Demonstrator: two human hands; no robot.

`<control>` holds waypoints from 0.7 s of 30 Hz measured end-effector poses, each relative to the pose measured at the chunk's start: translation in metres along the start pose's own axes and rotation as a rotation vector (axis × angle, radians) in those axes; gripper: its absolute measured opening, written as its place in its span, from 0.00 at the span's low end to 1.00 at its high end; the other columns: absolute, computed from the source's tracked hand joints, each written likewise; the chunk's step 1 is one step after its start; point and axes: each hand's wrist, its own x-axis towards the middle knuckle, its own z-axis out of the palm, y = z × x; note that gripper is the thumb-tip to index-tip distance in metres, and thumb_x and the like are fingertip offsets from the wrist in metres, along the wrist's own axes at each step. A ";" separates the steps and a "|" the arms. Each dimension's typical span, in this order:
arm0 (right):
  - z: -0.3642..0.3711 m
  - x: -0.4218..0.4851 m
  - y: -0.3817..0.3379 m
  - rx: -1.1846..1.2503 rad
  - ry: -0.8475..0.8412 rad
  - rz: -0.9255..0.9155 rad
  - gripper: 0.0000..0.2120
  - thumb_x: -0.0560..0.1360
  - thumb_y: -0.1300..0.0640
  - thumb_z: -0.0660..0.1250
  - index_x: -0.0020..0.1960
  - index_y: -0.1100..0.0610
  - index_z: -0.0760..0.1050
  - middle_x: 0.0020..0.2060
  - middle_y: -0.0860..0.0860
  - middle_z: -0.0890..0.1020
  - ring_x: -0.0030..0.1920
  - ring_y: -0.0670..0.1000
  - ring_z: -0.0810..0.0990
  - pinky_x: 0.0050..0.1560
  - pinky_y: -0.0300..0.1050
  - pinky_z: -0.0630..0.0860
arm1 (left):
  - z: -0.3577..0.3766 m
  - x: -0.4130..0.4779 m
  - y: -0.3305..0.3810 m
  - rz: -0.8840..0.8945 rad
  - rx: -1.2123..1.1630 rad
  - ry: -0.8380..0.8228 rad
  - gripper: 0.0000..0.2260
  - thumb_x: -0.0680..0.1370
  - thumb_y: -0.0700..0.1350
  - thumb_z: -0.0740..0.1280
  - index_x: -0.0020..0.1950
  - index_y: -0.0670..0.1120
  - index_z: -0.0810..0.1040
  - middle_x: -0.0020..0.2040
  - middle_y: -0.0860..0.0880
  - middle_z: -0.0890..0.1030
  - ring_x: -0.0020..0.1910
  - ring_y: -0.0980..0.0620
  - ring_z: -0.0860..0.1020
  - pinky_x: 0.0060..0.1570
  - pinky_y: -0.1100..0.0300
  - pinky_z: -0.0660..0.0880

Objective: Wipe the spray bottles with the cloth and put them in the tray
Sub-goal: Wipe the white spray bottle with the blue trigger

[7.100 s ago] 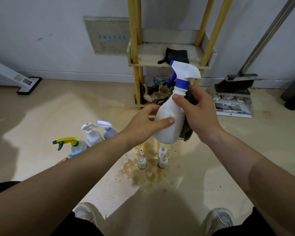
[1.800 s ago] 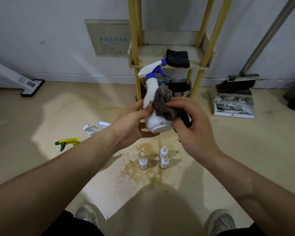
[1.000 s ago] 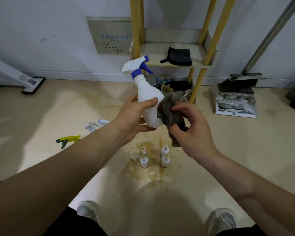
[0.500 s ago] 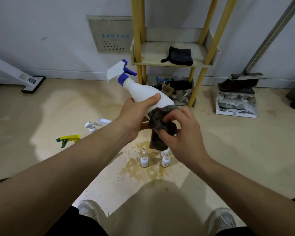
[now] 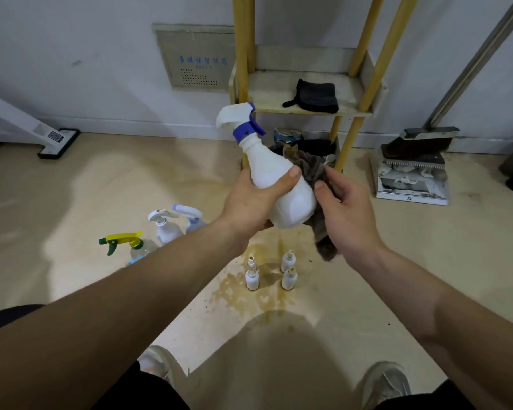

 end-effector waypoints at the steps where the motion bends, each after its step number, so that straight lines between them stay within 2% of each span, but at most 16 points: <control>1: 0.001 -0.001 0.002 0.013 -0.006 0.026 0.16 0.83 0.56 0.60 0.58 0.36 0.79 0.55 0.42 0.85 0.58 0.48 0.82 0.60 0.58 0.79 | -0.002 0.000 0.002 -0.011 0.002 -0.029 0.18 0.76 0.56 0.72 0.64 0.55 0.73 0.57 0.54 0.81 0.56 0.49 0.81 0.52 0.46 0.82; 3: -0.002 0.000 0.004 0.052 0.019 0.077 0.14 0.83 0.56 0.60 0.62 0.42 0.79 0.56 0.44 0.84 0.59 0.49 0.82 0.62 0.61 0.78 | -0.009 0.002 0.009 -0.064 -0.035 -0.126 0.14 0.81 0.50 0.67 0.66 0.55 0.73 0.60 0.50 0.79 0.57 0.44 0.80 0.56 0.44 0.80; 6: -0.010 0.007 0.001 0.204 0.081 0.187 0.12 0.83 0.57 0.62 0.64 0.51 0.78 0.56 0.50 0.84 0.58 0.56 0.82 0.61 0.66 0.77 | -0.020 0.003 0.011 -0.026 0.000 -0.306 0.19 0.79 0.40 0.68 0.67 0.57 0.74 0.63 0.48 0.81 0.59 0.44 0.82 0.57 0.46 0.81; 9: -0.009 0.006 -0.003 0.361 0.072 0.264 0.10 0.82 0.62 0.62 0.57 0.51 0.79 0.56 0.57 0.84 0.58 0.61 0.82 0.61 0.67 0.77 | -0.024 0.000 0.010 0.065 0.047 -0.320 0.23 0.73 0.47 0.72 0.68 0.52 0.75 0.63 0.48 0.81 0.61 0.49 0.81 0.55 0.53 0.81; 12: -0.005 0.001 -0.005 0.436 0.018 0.288 0.11 0.81 0.64 0.63 0.59 0.53 0.78 0.55 0.57 0.84 0.58 0.62 0.82 0.59 0.65 0.79 | -0.028 0.001 0.009 0.033 -0.044 -0.346 0.27 0.74 0.48 0.75 0.72 0.48 0.71 0.67 0.46 0.78 0.65 0.45 0.79 0.59 0.48 0.80; 14: -0.003 -0.001 -0.009 0.440 -0.012 0.285 0.12 0.81 0.64 0.63 0.62 0.54 0.76 0.54 0.56 0.85 0.57 0.61 0.83 0.58 0.62 0.80 | -0.029 0.000 0.009 -0.015 -0.138 -0.380 0.28 0.73 0.46 0.72 0.73 0.48 0.70 0.68 0.45 0.78 0.65 0.43 0.79 0.58 0.44 0.80; 16: -0.004 -0.001 -0.013 0.407 -0.010 0.245 0.11 0.81 0.64 0.63 0.61 0.54 0.76 0.54 0.55 0.85 0.58 0.61 0.82 0.59 0.62 0.80 | -0.029 -0.001 0.010 -0.036 -0.168 -0.391 0.28 0.73 0.46 0.71 0.73 0.48 0.70 0.67 0.45 0.79 0.64 0.43 0.80 0.56 0.45 0.80; 19: -0.007 -0.001 -0.021 0.330 -0.009 0.141 0.14 0.82 0.64 0.63 0.60 0.47 0.77 0.54 0.49 0.85 0.58 0.53 0.83 0.62 0.60 0.79 | -0.028 0.000 0.013 -0.015 -0.093 -0.363 0.28 0.73 0.48 0.75 0.71 0.48 0.71 0.65 0.45 0.80 0.62 0.43 0.81 0.55 0.45 0.80; 21: -0.008 -0.002 -0.025 0.237 -0.018 0.037 0.19 0.82 0.63 0.64 0.69 0.46 0.74 0.62 0.46 0.82 0.62 0.47 0.80 0.65 0.53 0.78 | -0.027 0.000 0.015 0.007 -0.036 -0.330 0.27 0.72 0.50 0.74 0.70 0.49 0.73 0.64 0.45 0.81 0.61 0.43 0.81 0.56 0.45 0.81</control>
